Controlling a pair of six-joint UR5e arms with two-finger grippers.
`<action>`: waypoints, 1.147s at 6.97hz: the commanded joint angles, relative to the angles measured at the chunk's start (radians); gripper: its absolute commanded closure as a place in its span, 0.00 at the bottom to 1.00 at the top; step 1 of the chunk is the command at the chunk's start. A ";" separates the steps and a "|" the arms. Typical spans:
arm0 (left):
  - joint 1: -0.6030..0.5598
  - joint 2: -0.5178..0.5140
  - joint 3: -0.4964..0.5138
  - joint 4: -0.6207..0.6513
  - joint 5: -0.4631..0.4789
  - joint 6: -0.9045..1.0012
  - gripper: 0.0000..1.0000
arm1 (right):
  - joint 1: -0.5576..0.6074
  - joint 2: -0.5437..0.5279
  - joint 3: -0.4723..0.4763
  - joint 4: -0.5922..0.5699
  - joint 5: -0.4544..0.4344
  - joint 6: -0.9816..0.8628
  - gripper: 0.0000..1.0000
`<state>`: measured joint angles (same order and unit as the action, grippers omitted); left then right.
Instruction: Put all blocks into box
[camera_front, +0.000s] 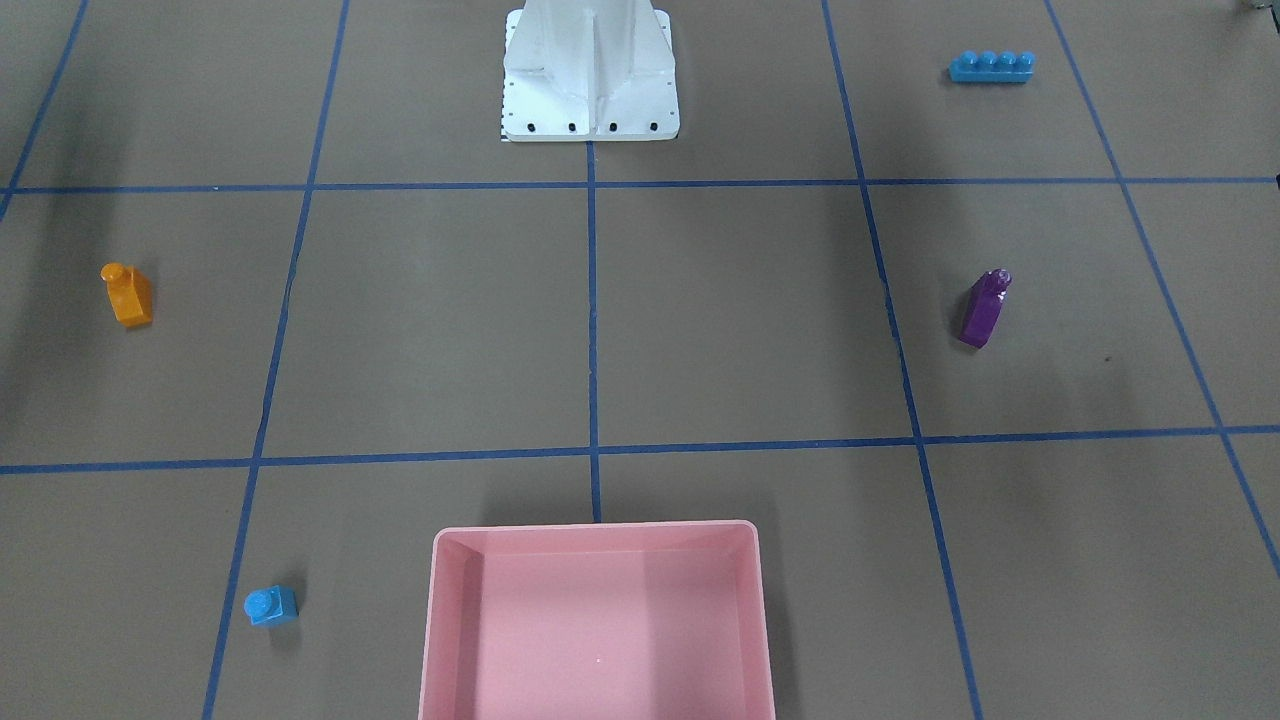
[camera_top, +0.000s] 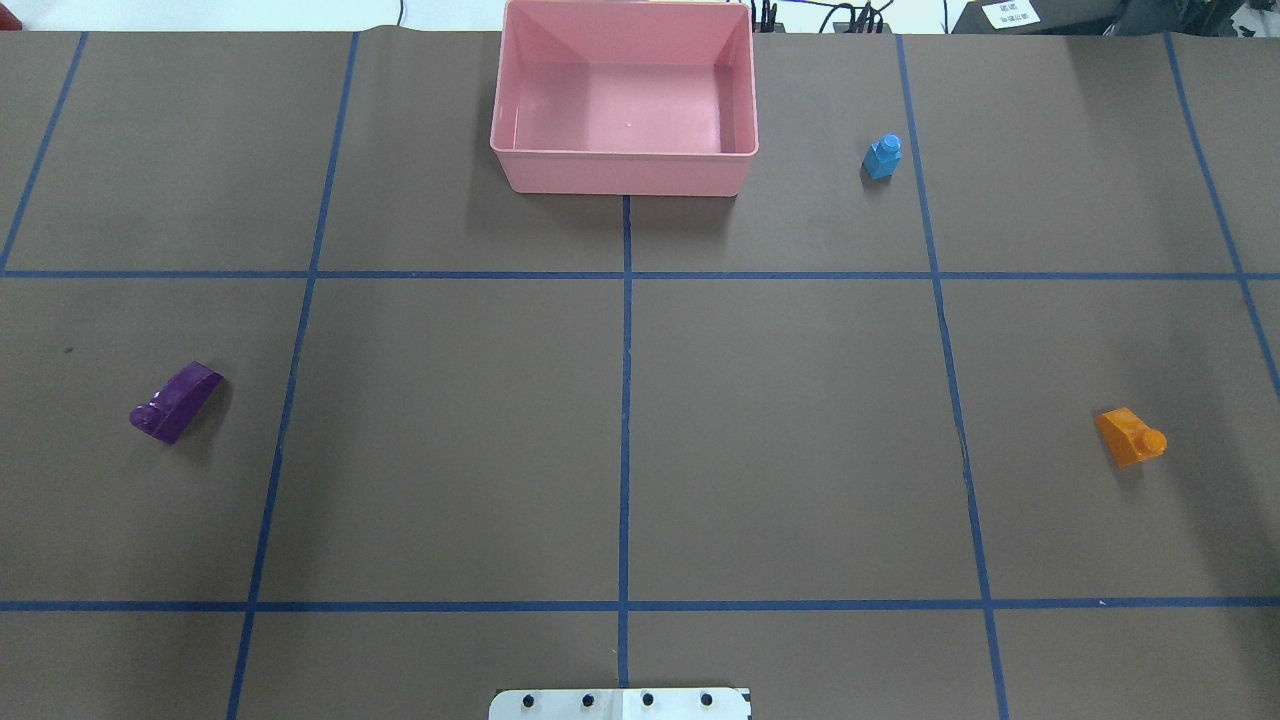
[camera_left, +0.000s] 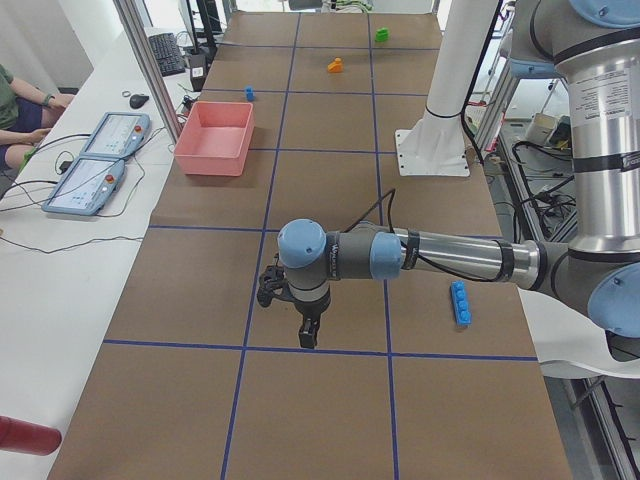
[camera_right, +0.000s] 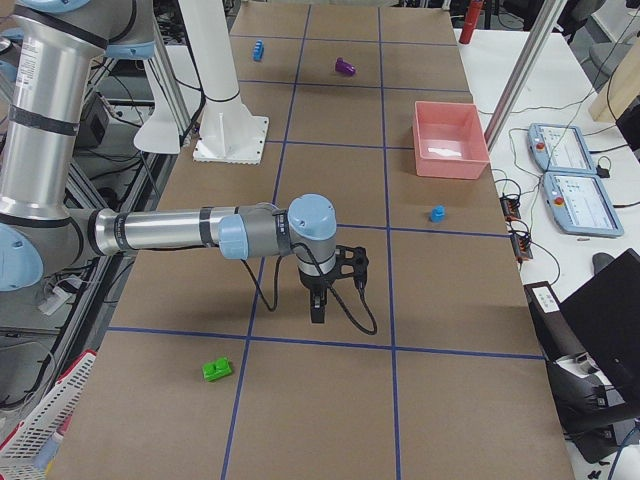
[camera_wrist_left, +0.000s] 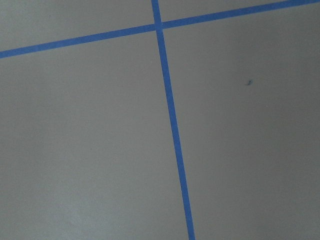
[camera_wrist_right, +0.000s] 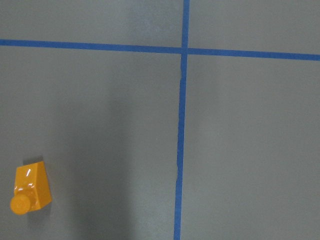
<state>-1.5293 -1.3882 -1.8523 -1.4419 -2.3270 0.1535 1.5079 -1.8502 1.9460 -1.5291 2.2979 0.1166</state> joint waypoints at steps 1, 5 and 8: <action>0.001 -0.003 -0.001 -0.003 0.000 0.001 0.00 | 0.000 0.000 0.008 0.001 0.000 0.000 0.00; -0.003 -0.024 -0.064 -0.005 0.000 -0.006 0.00 | -0.040 0.009 0.062 0.064 0.009 -0.003 0.00; -0.003 -0.021 -0.051 -0.006 -0.002 -0.009 0.00 | -0.286 0.006 0.054 0.270 0.006 0.236 0.00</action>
<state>-1.5324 -1.4101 -1.9059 -1.4479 -2.3283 0.1448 1.3395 -1.8426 2.0042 -1.3536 2.3082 0.2143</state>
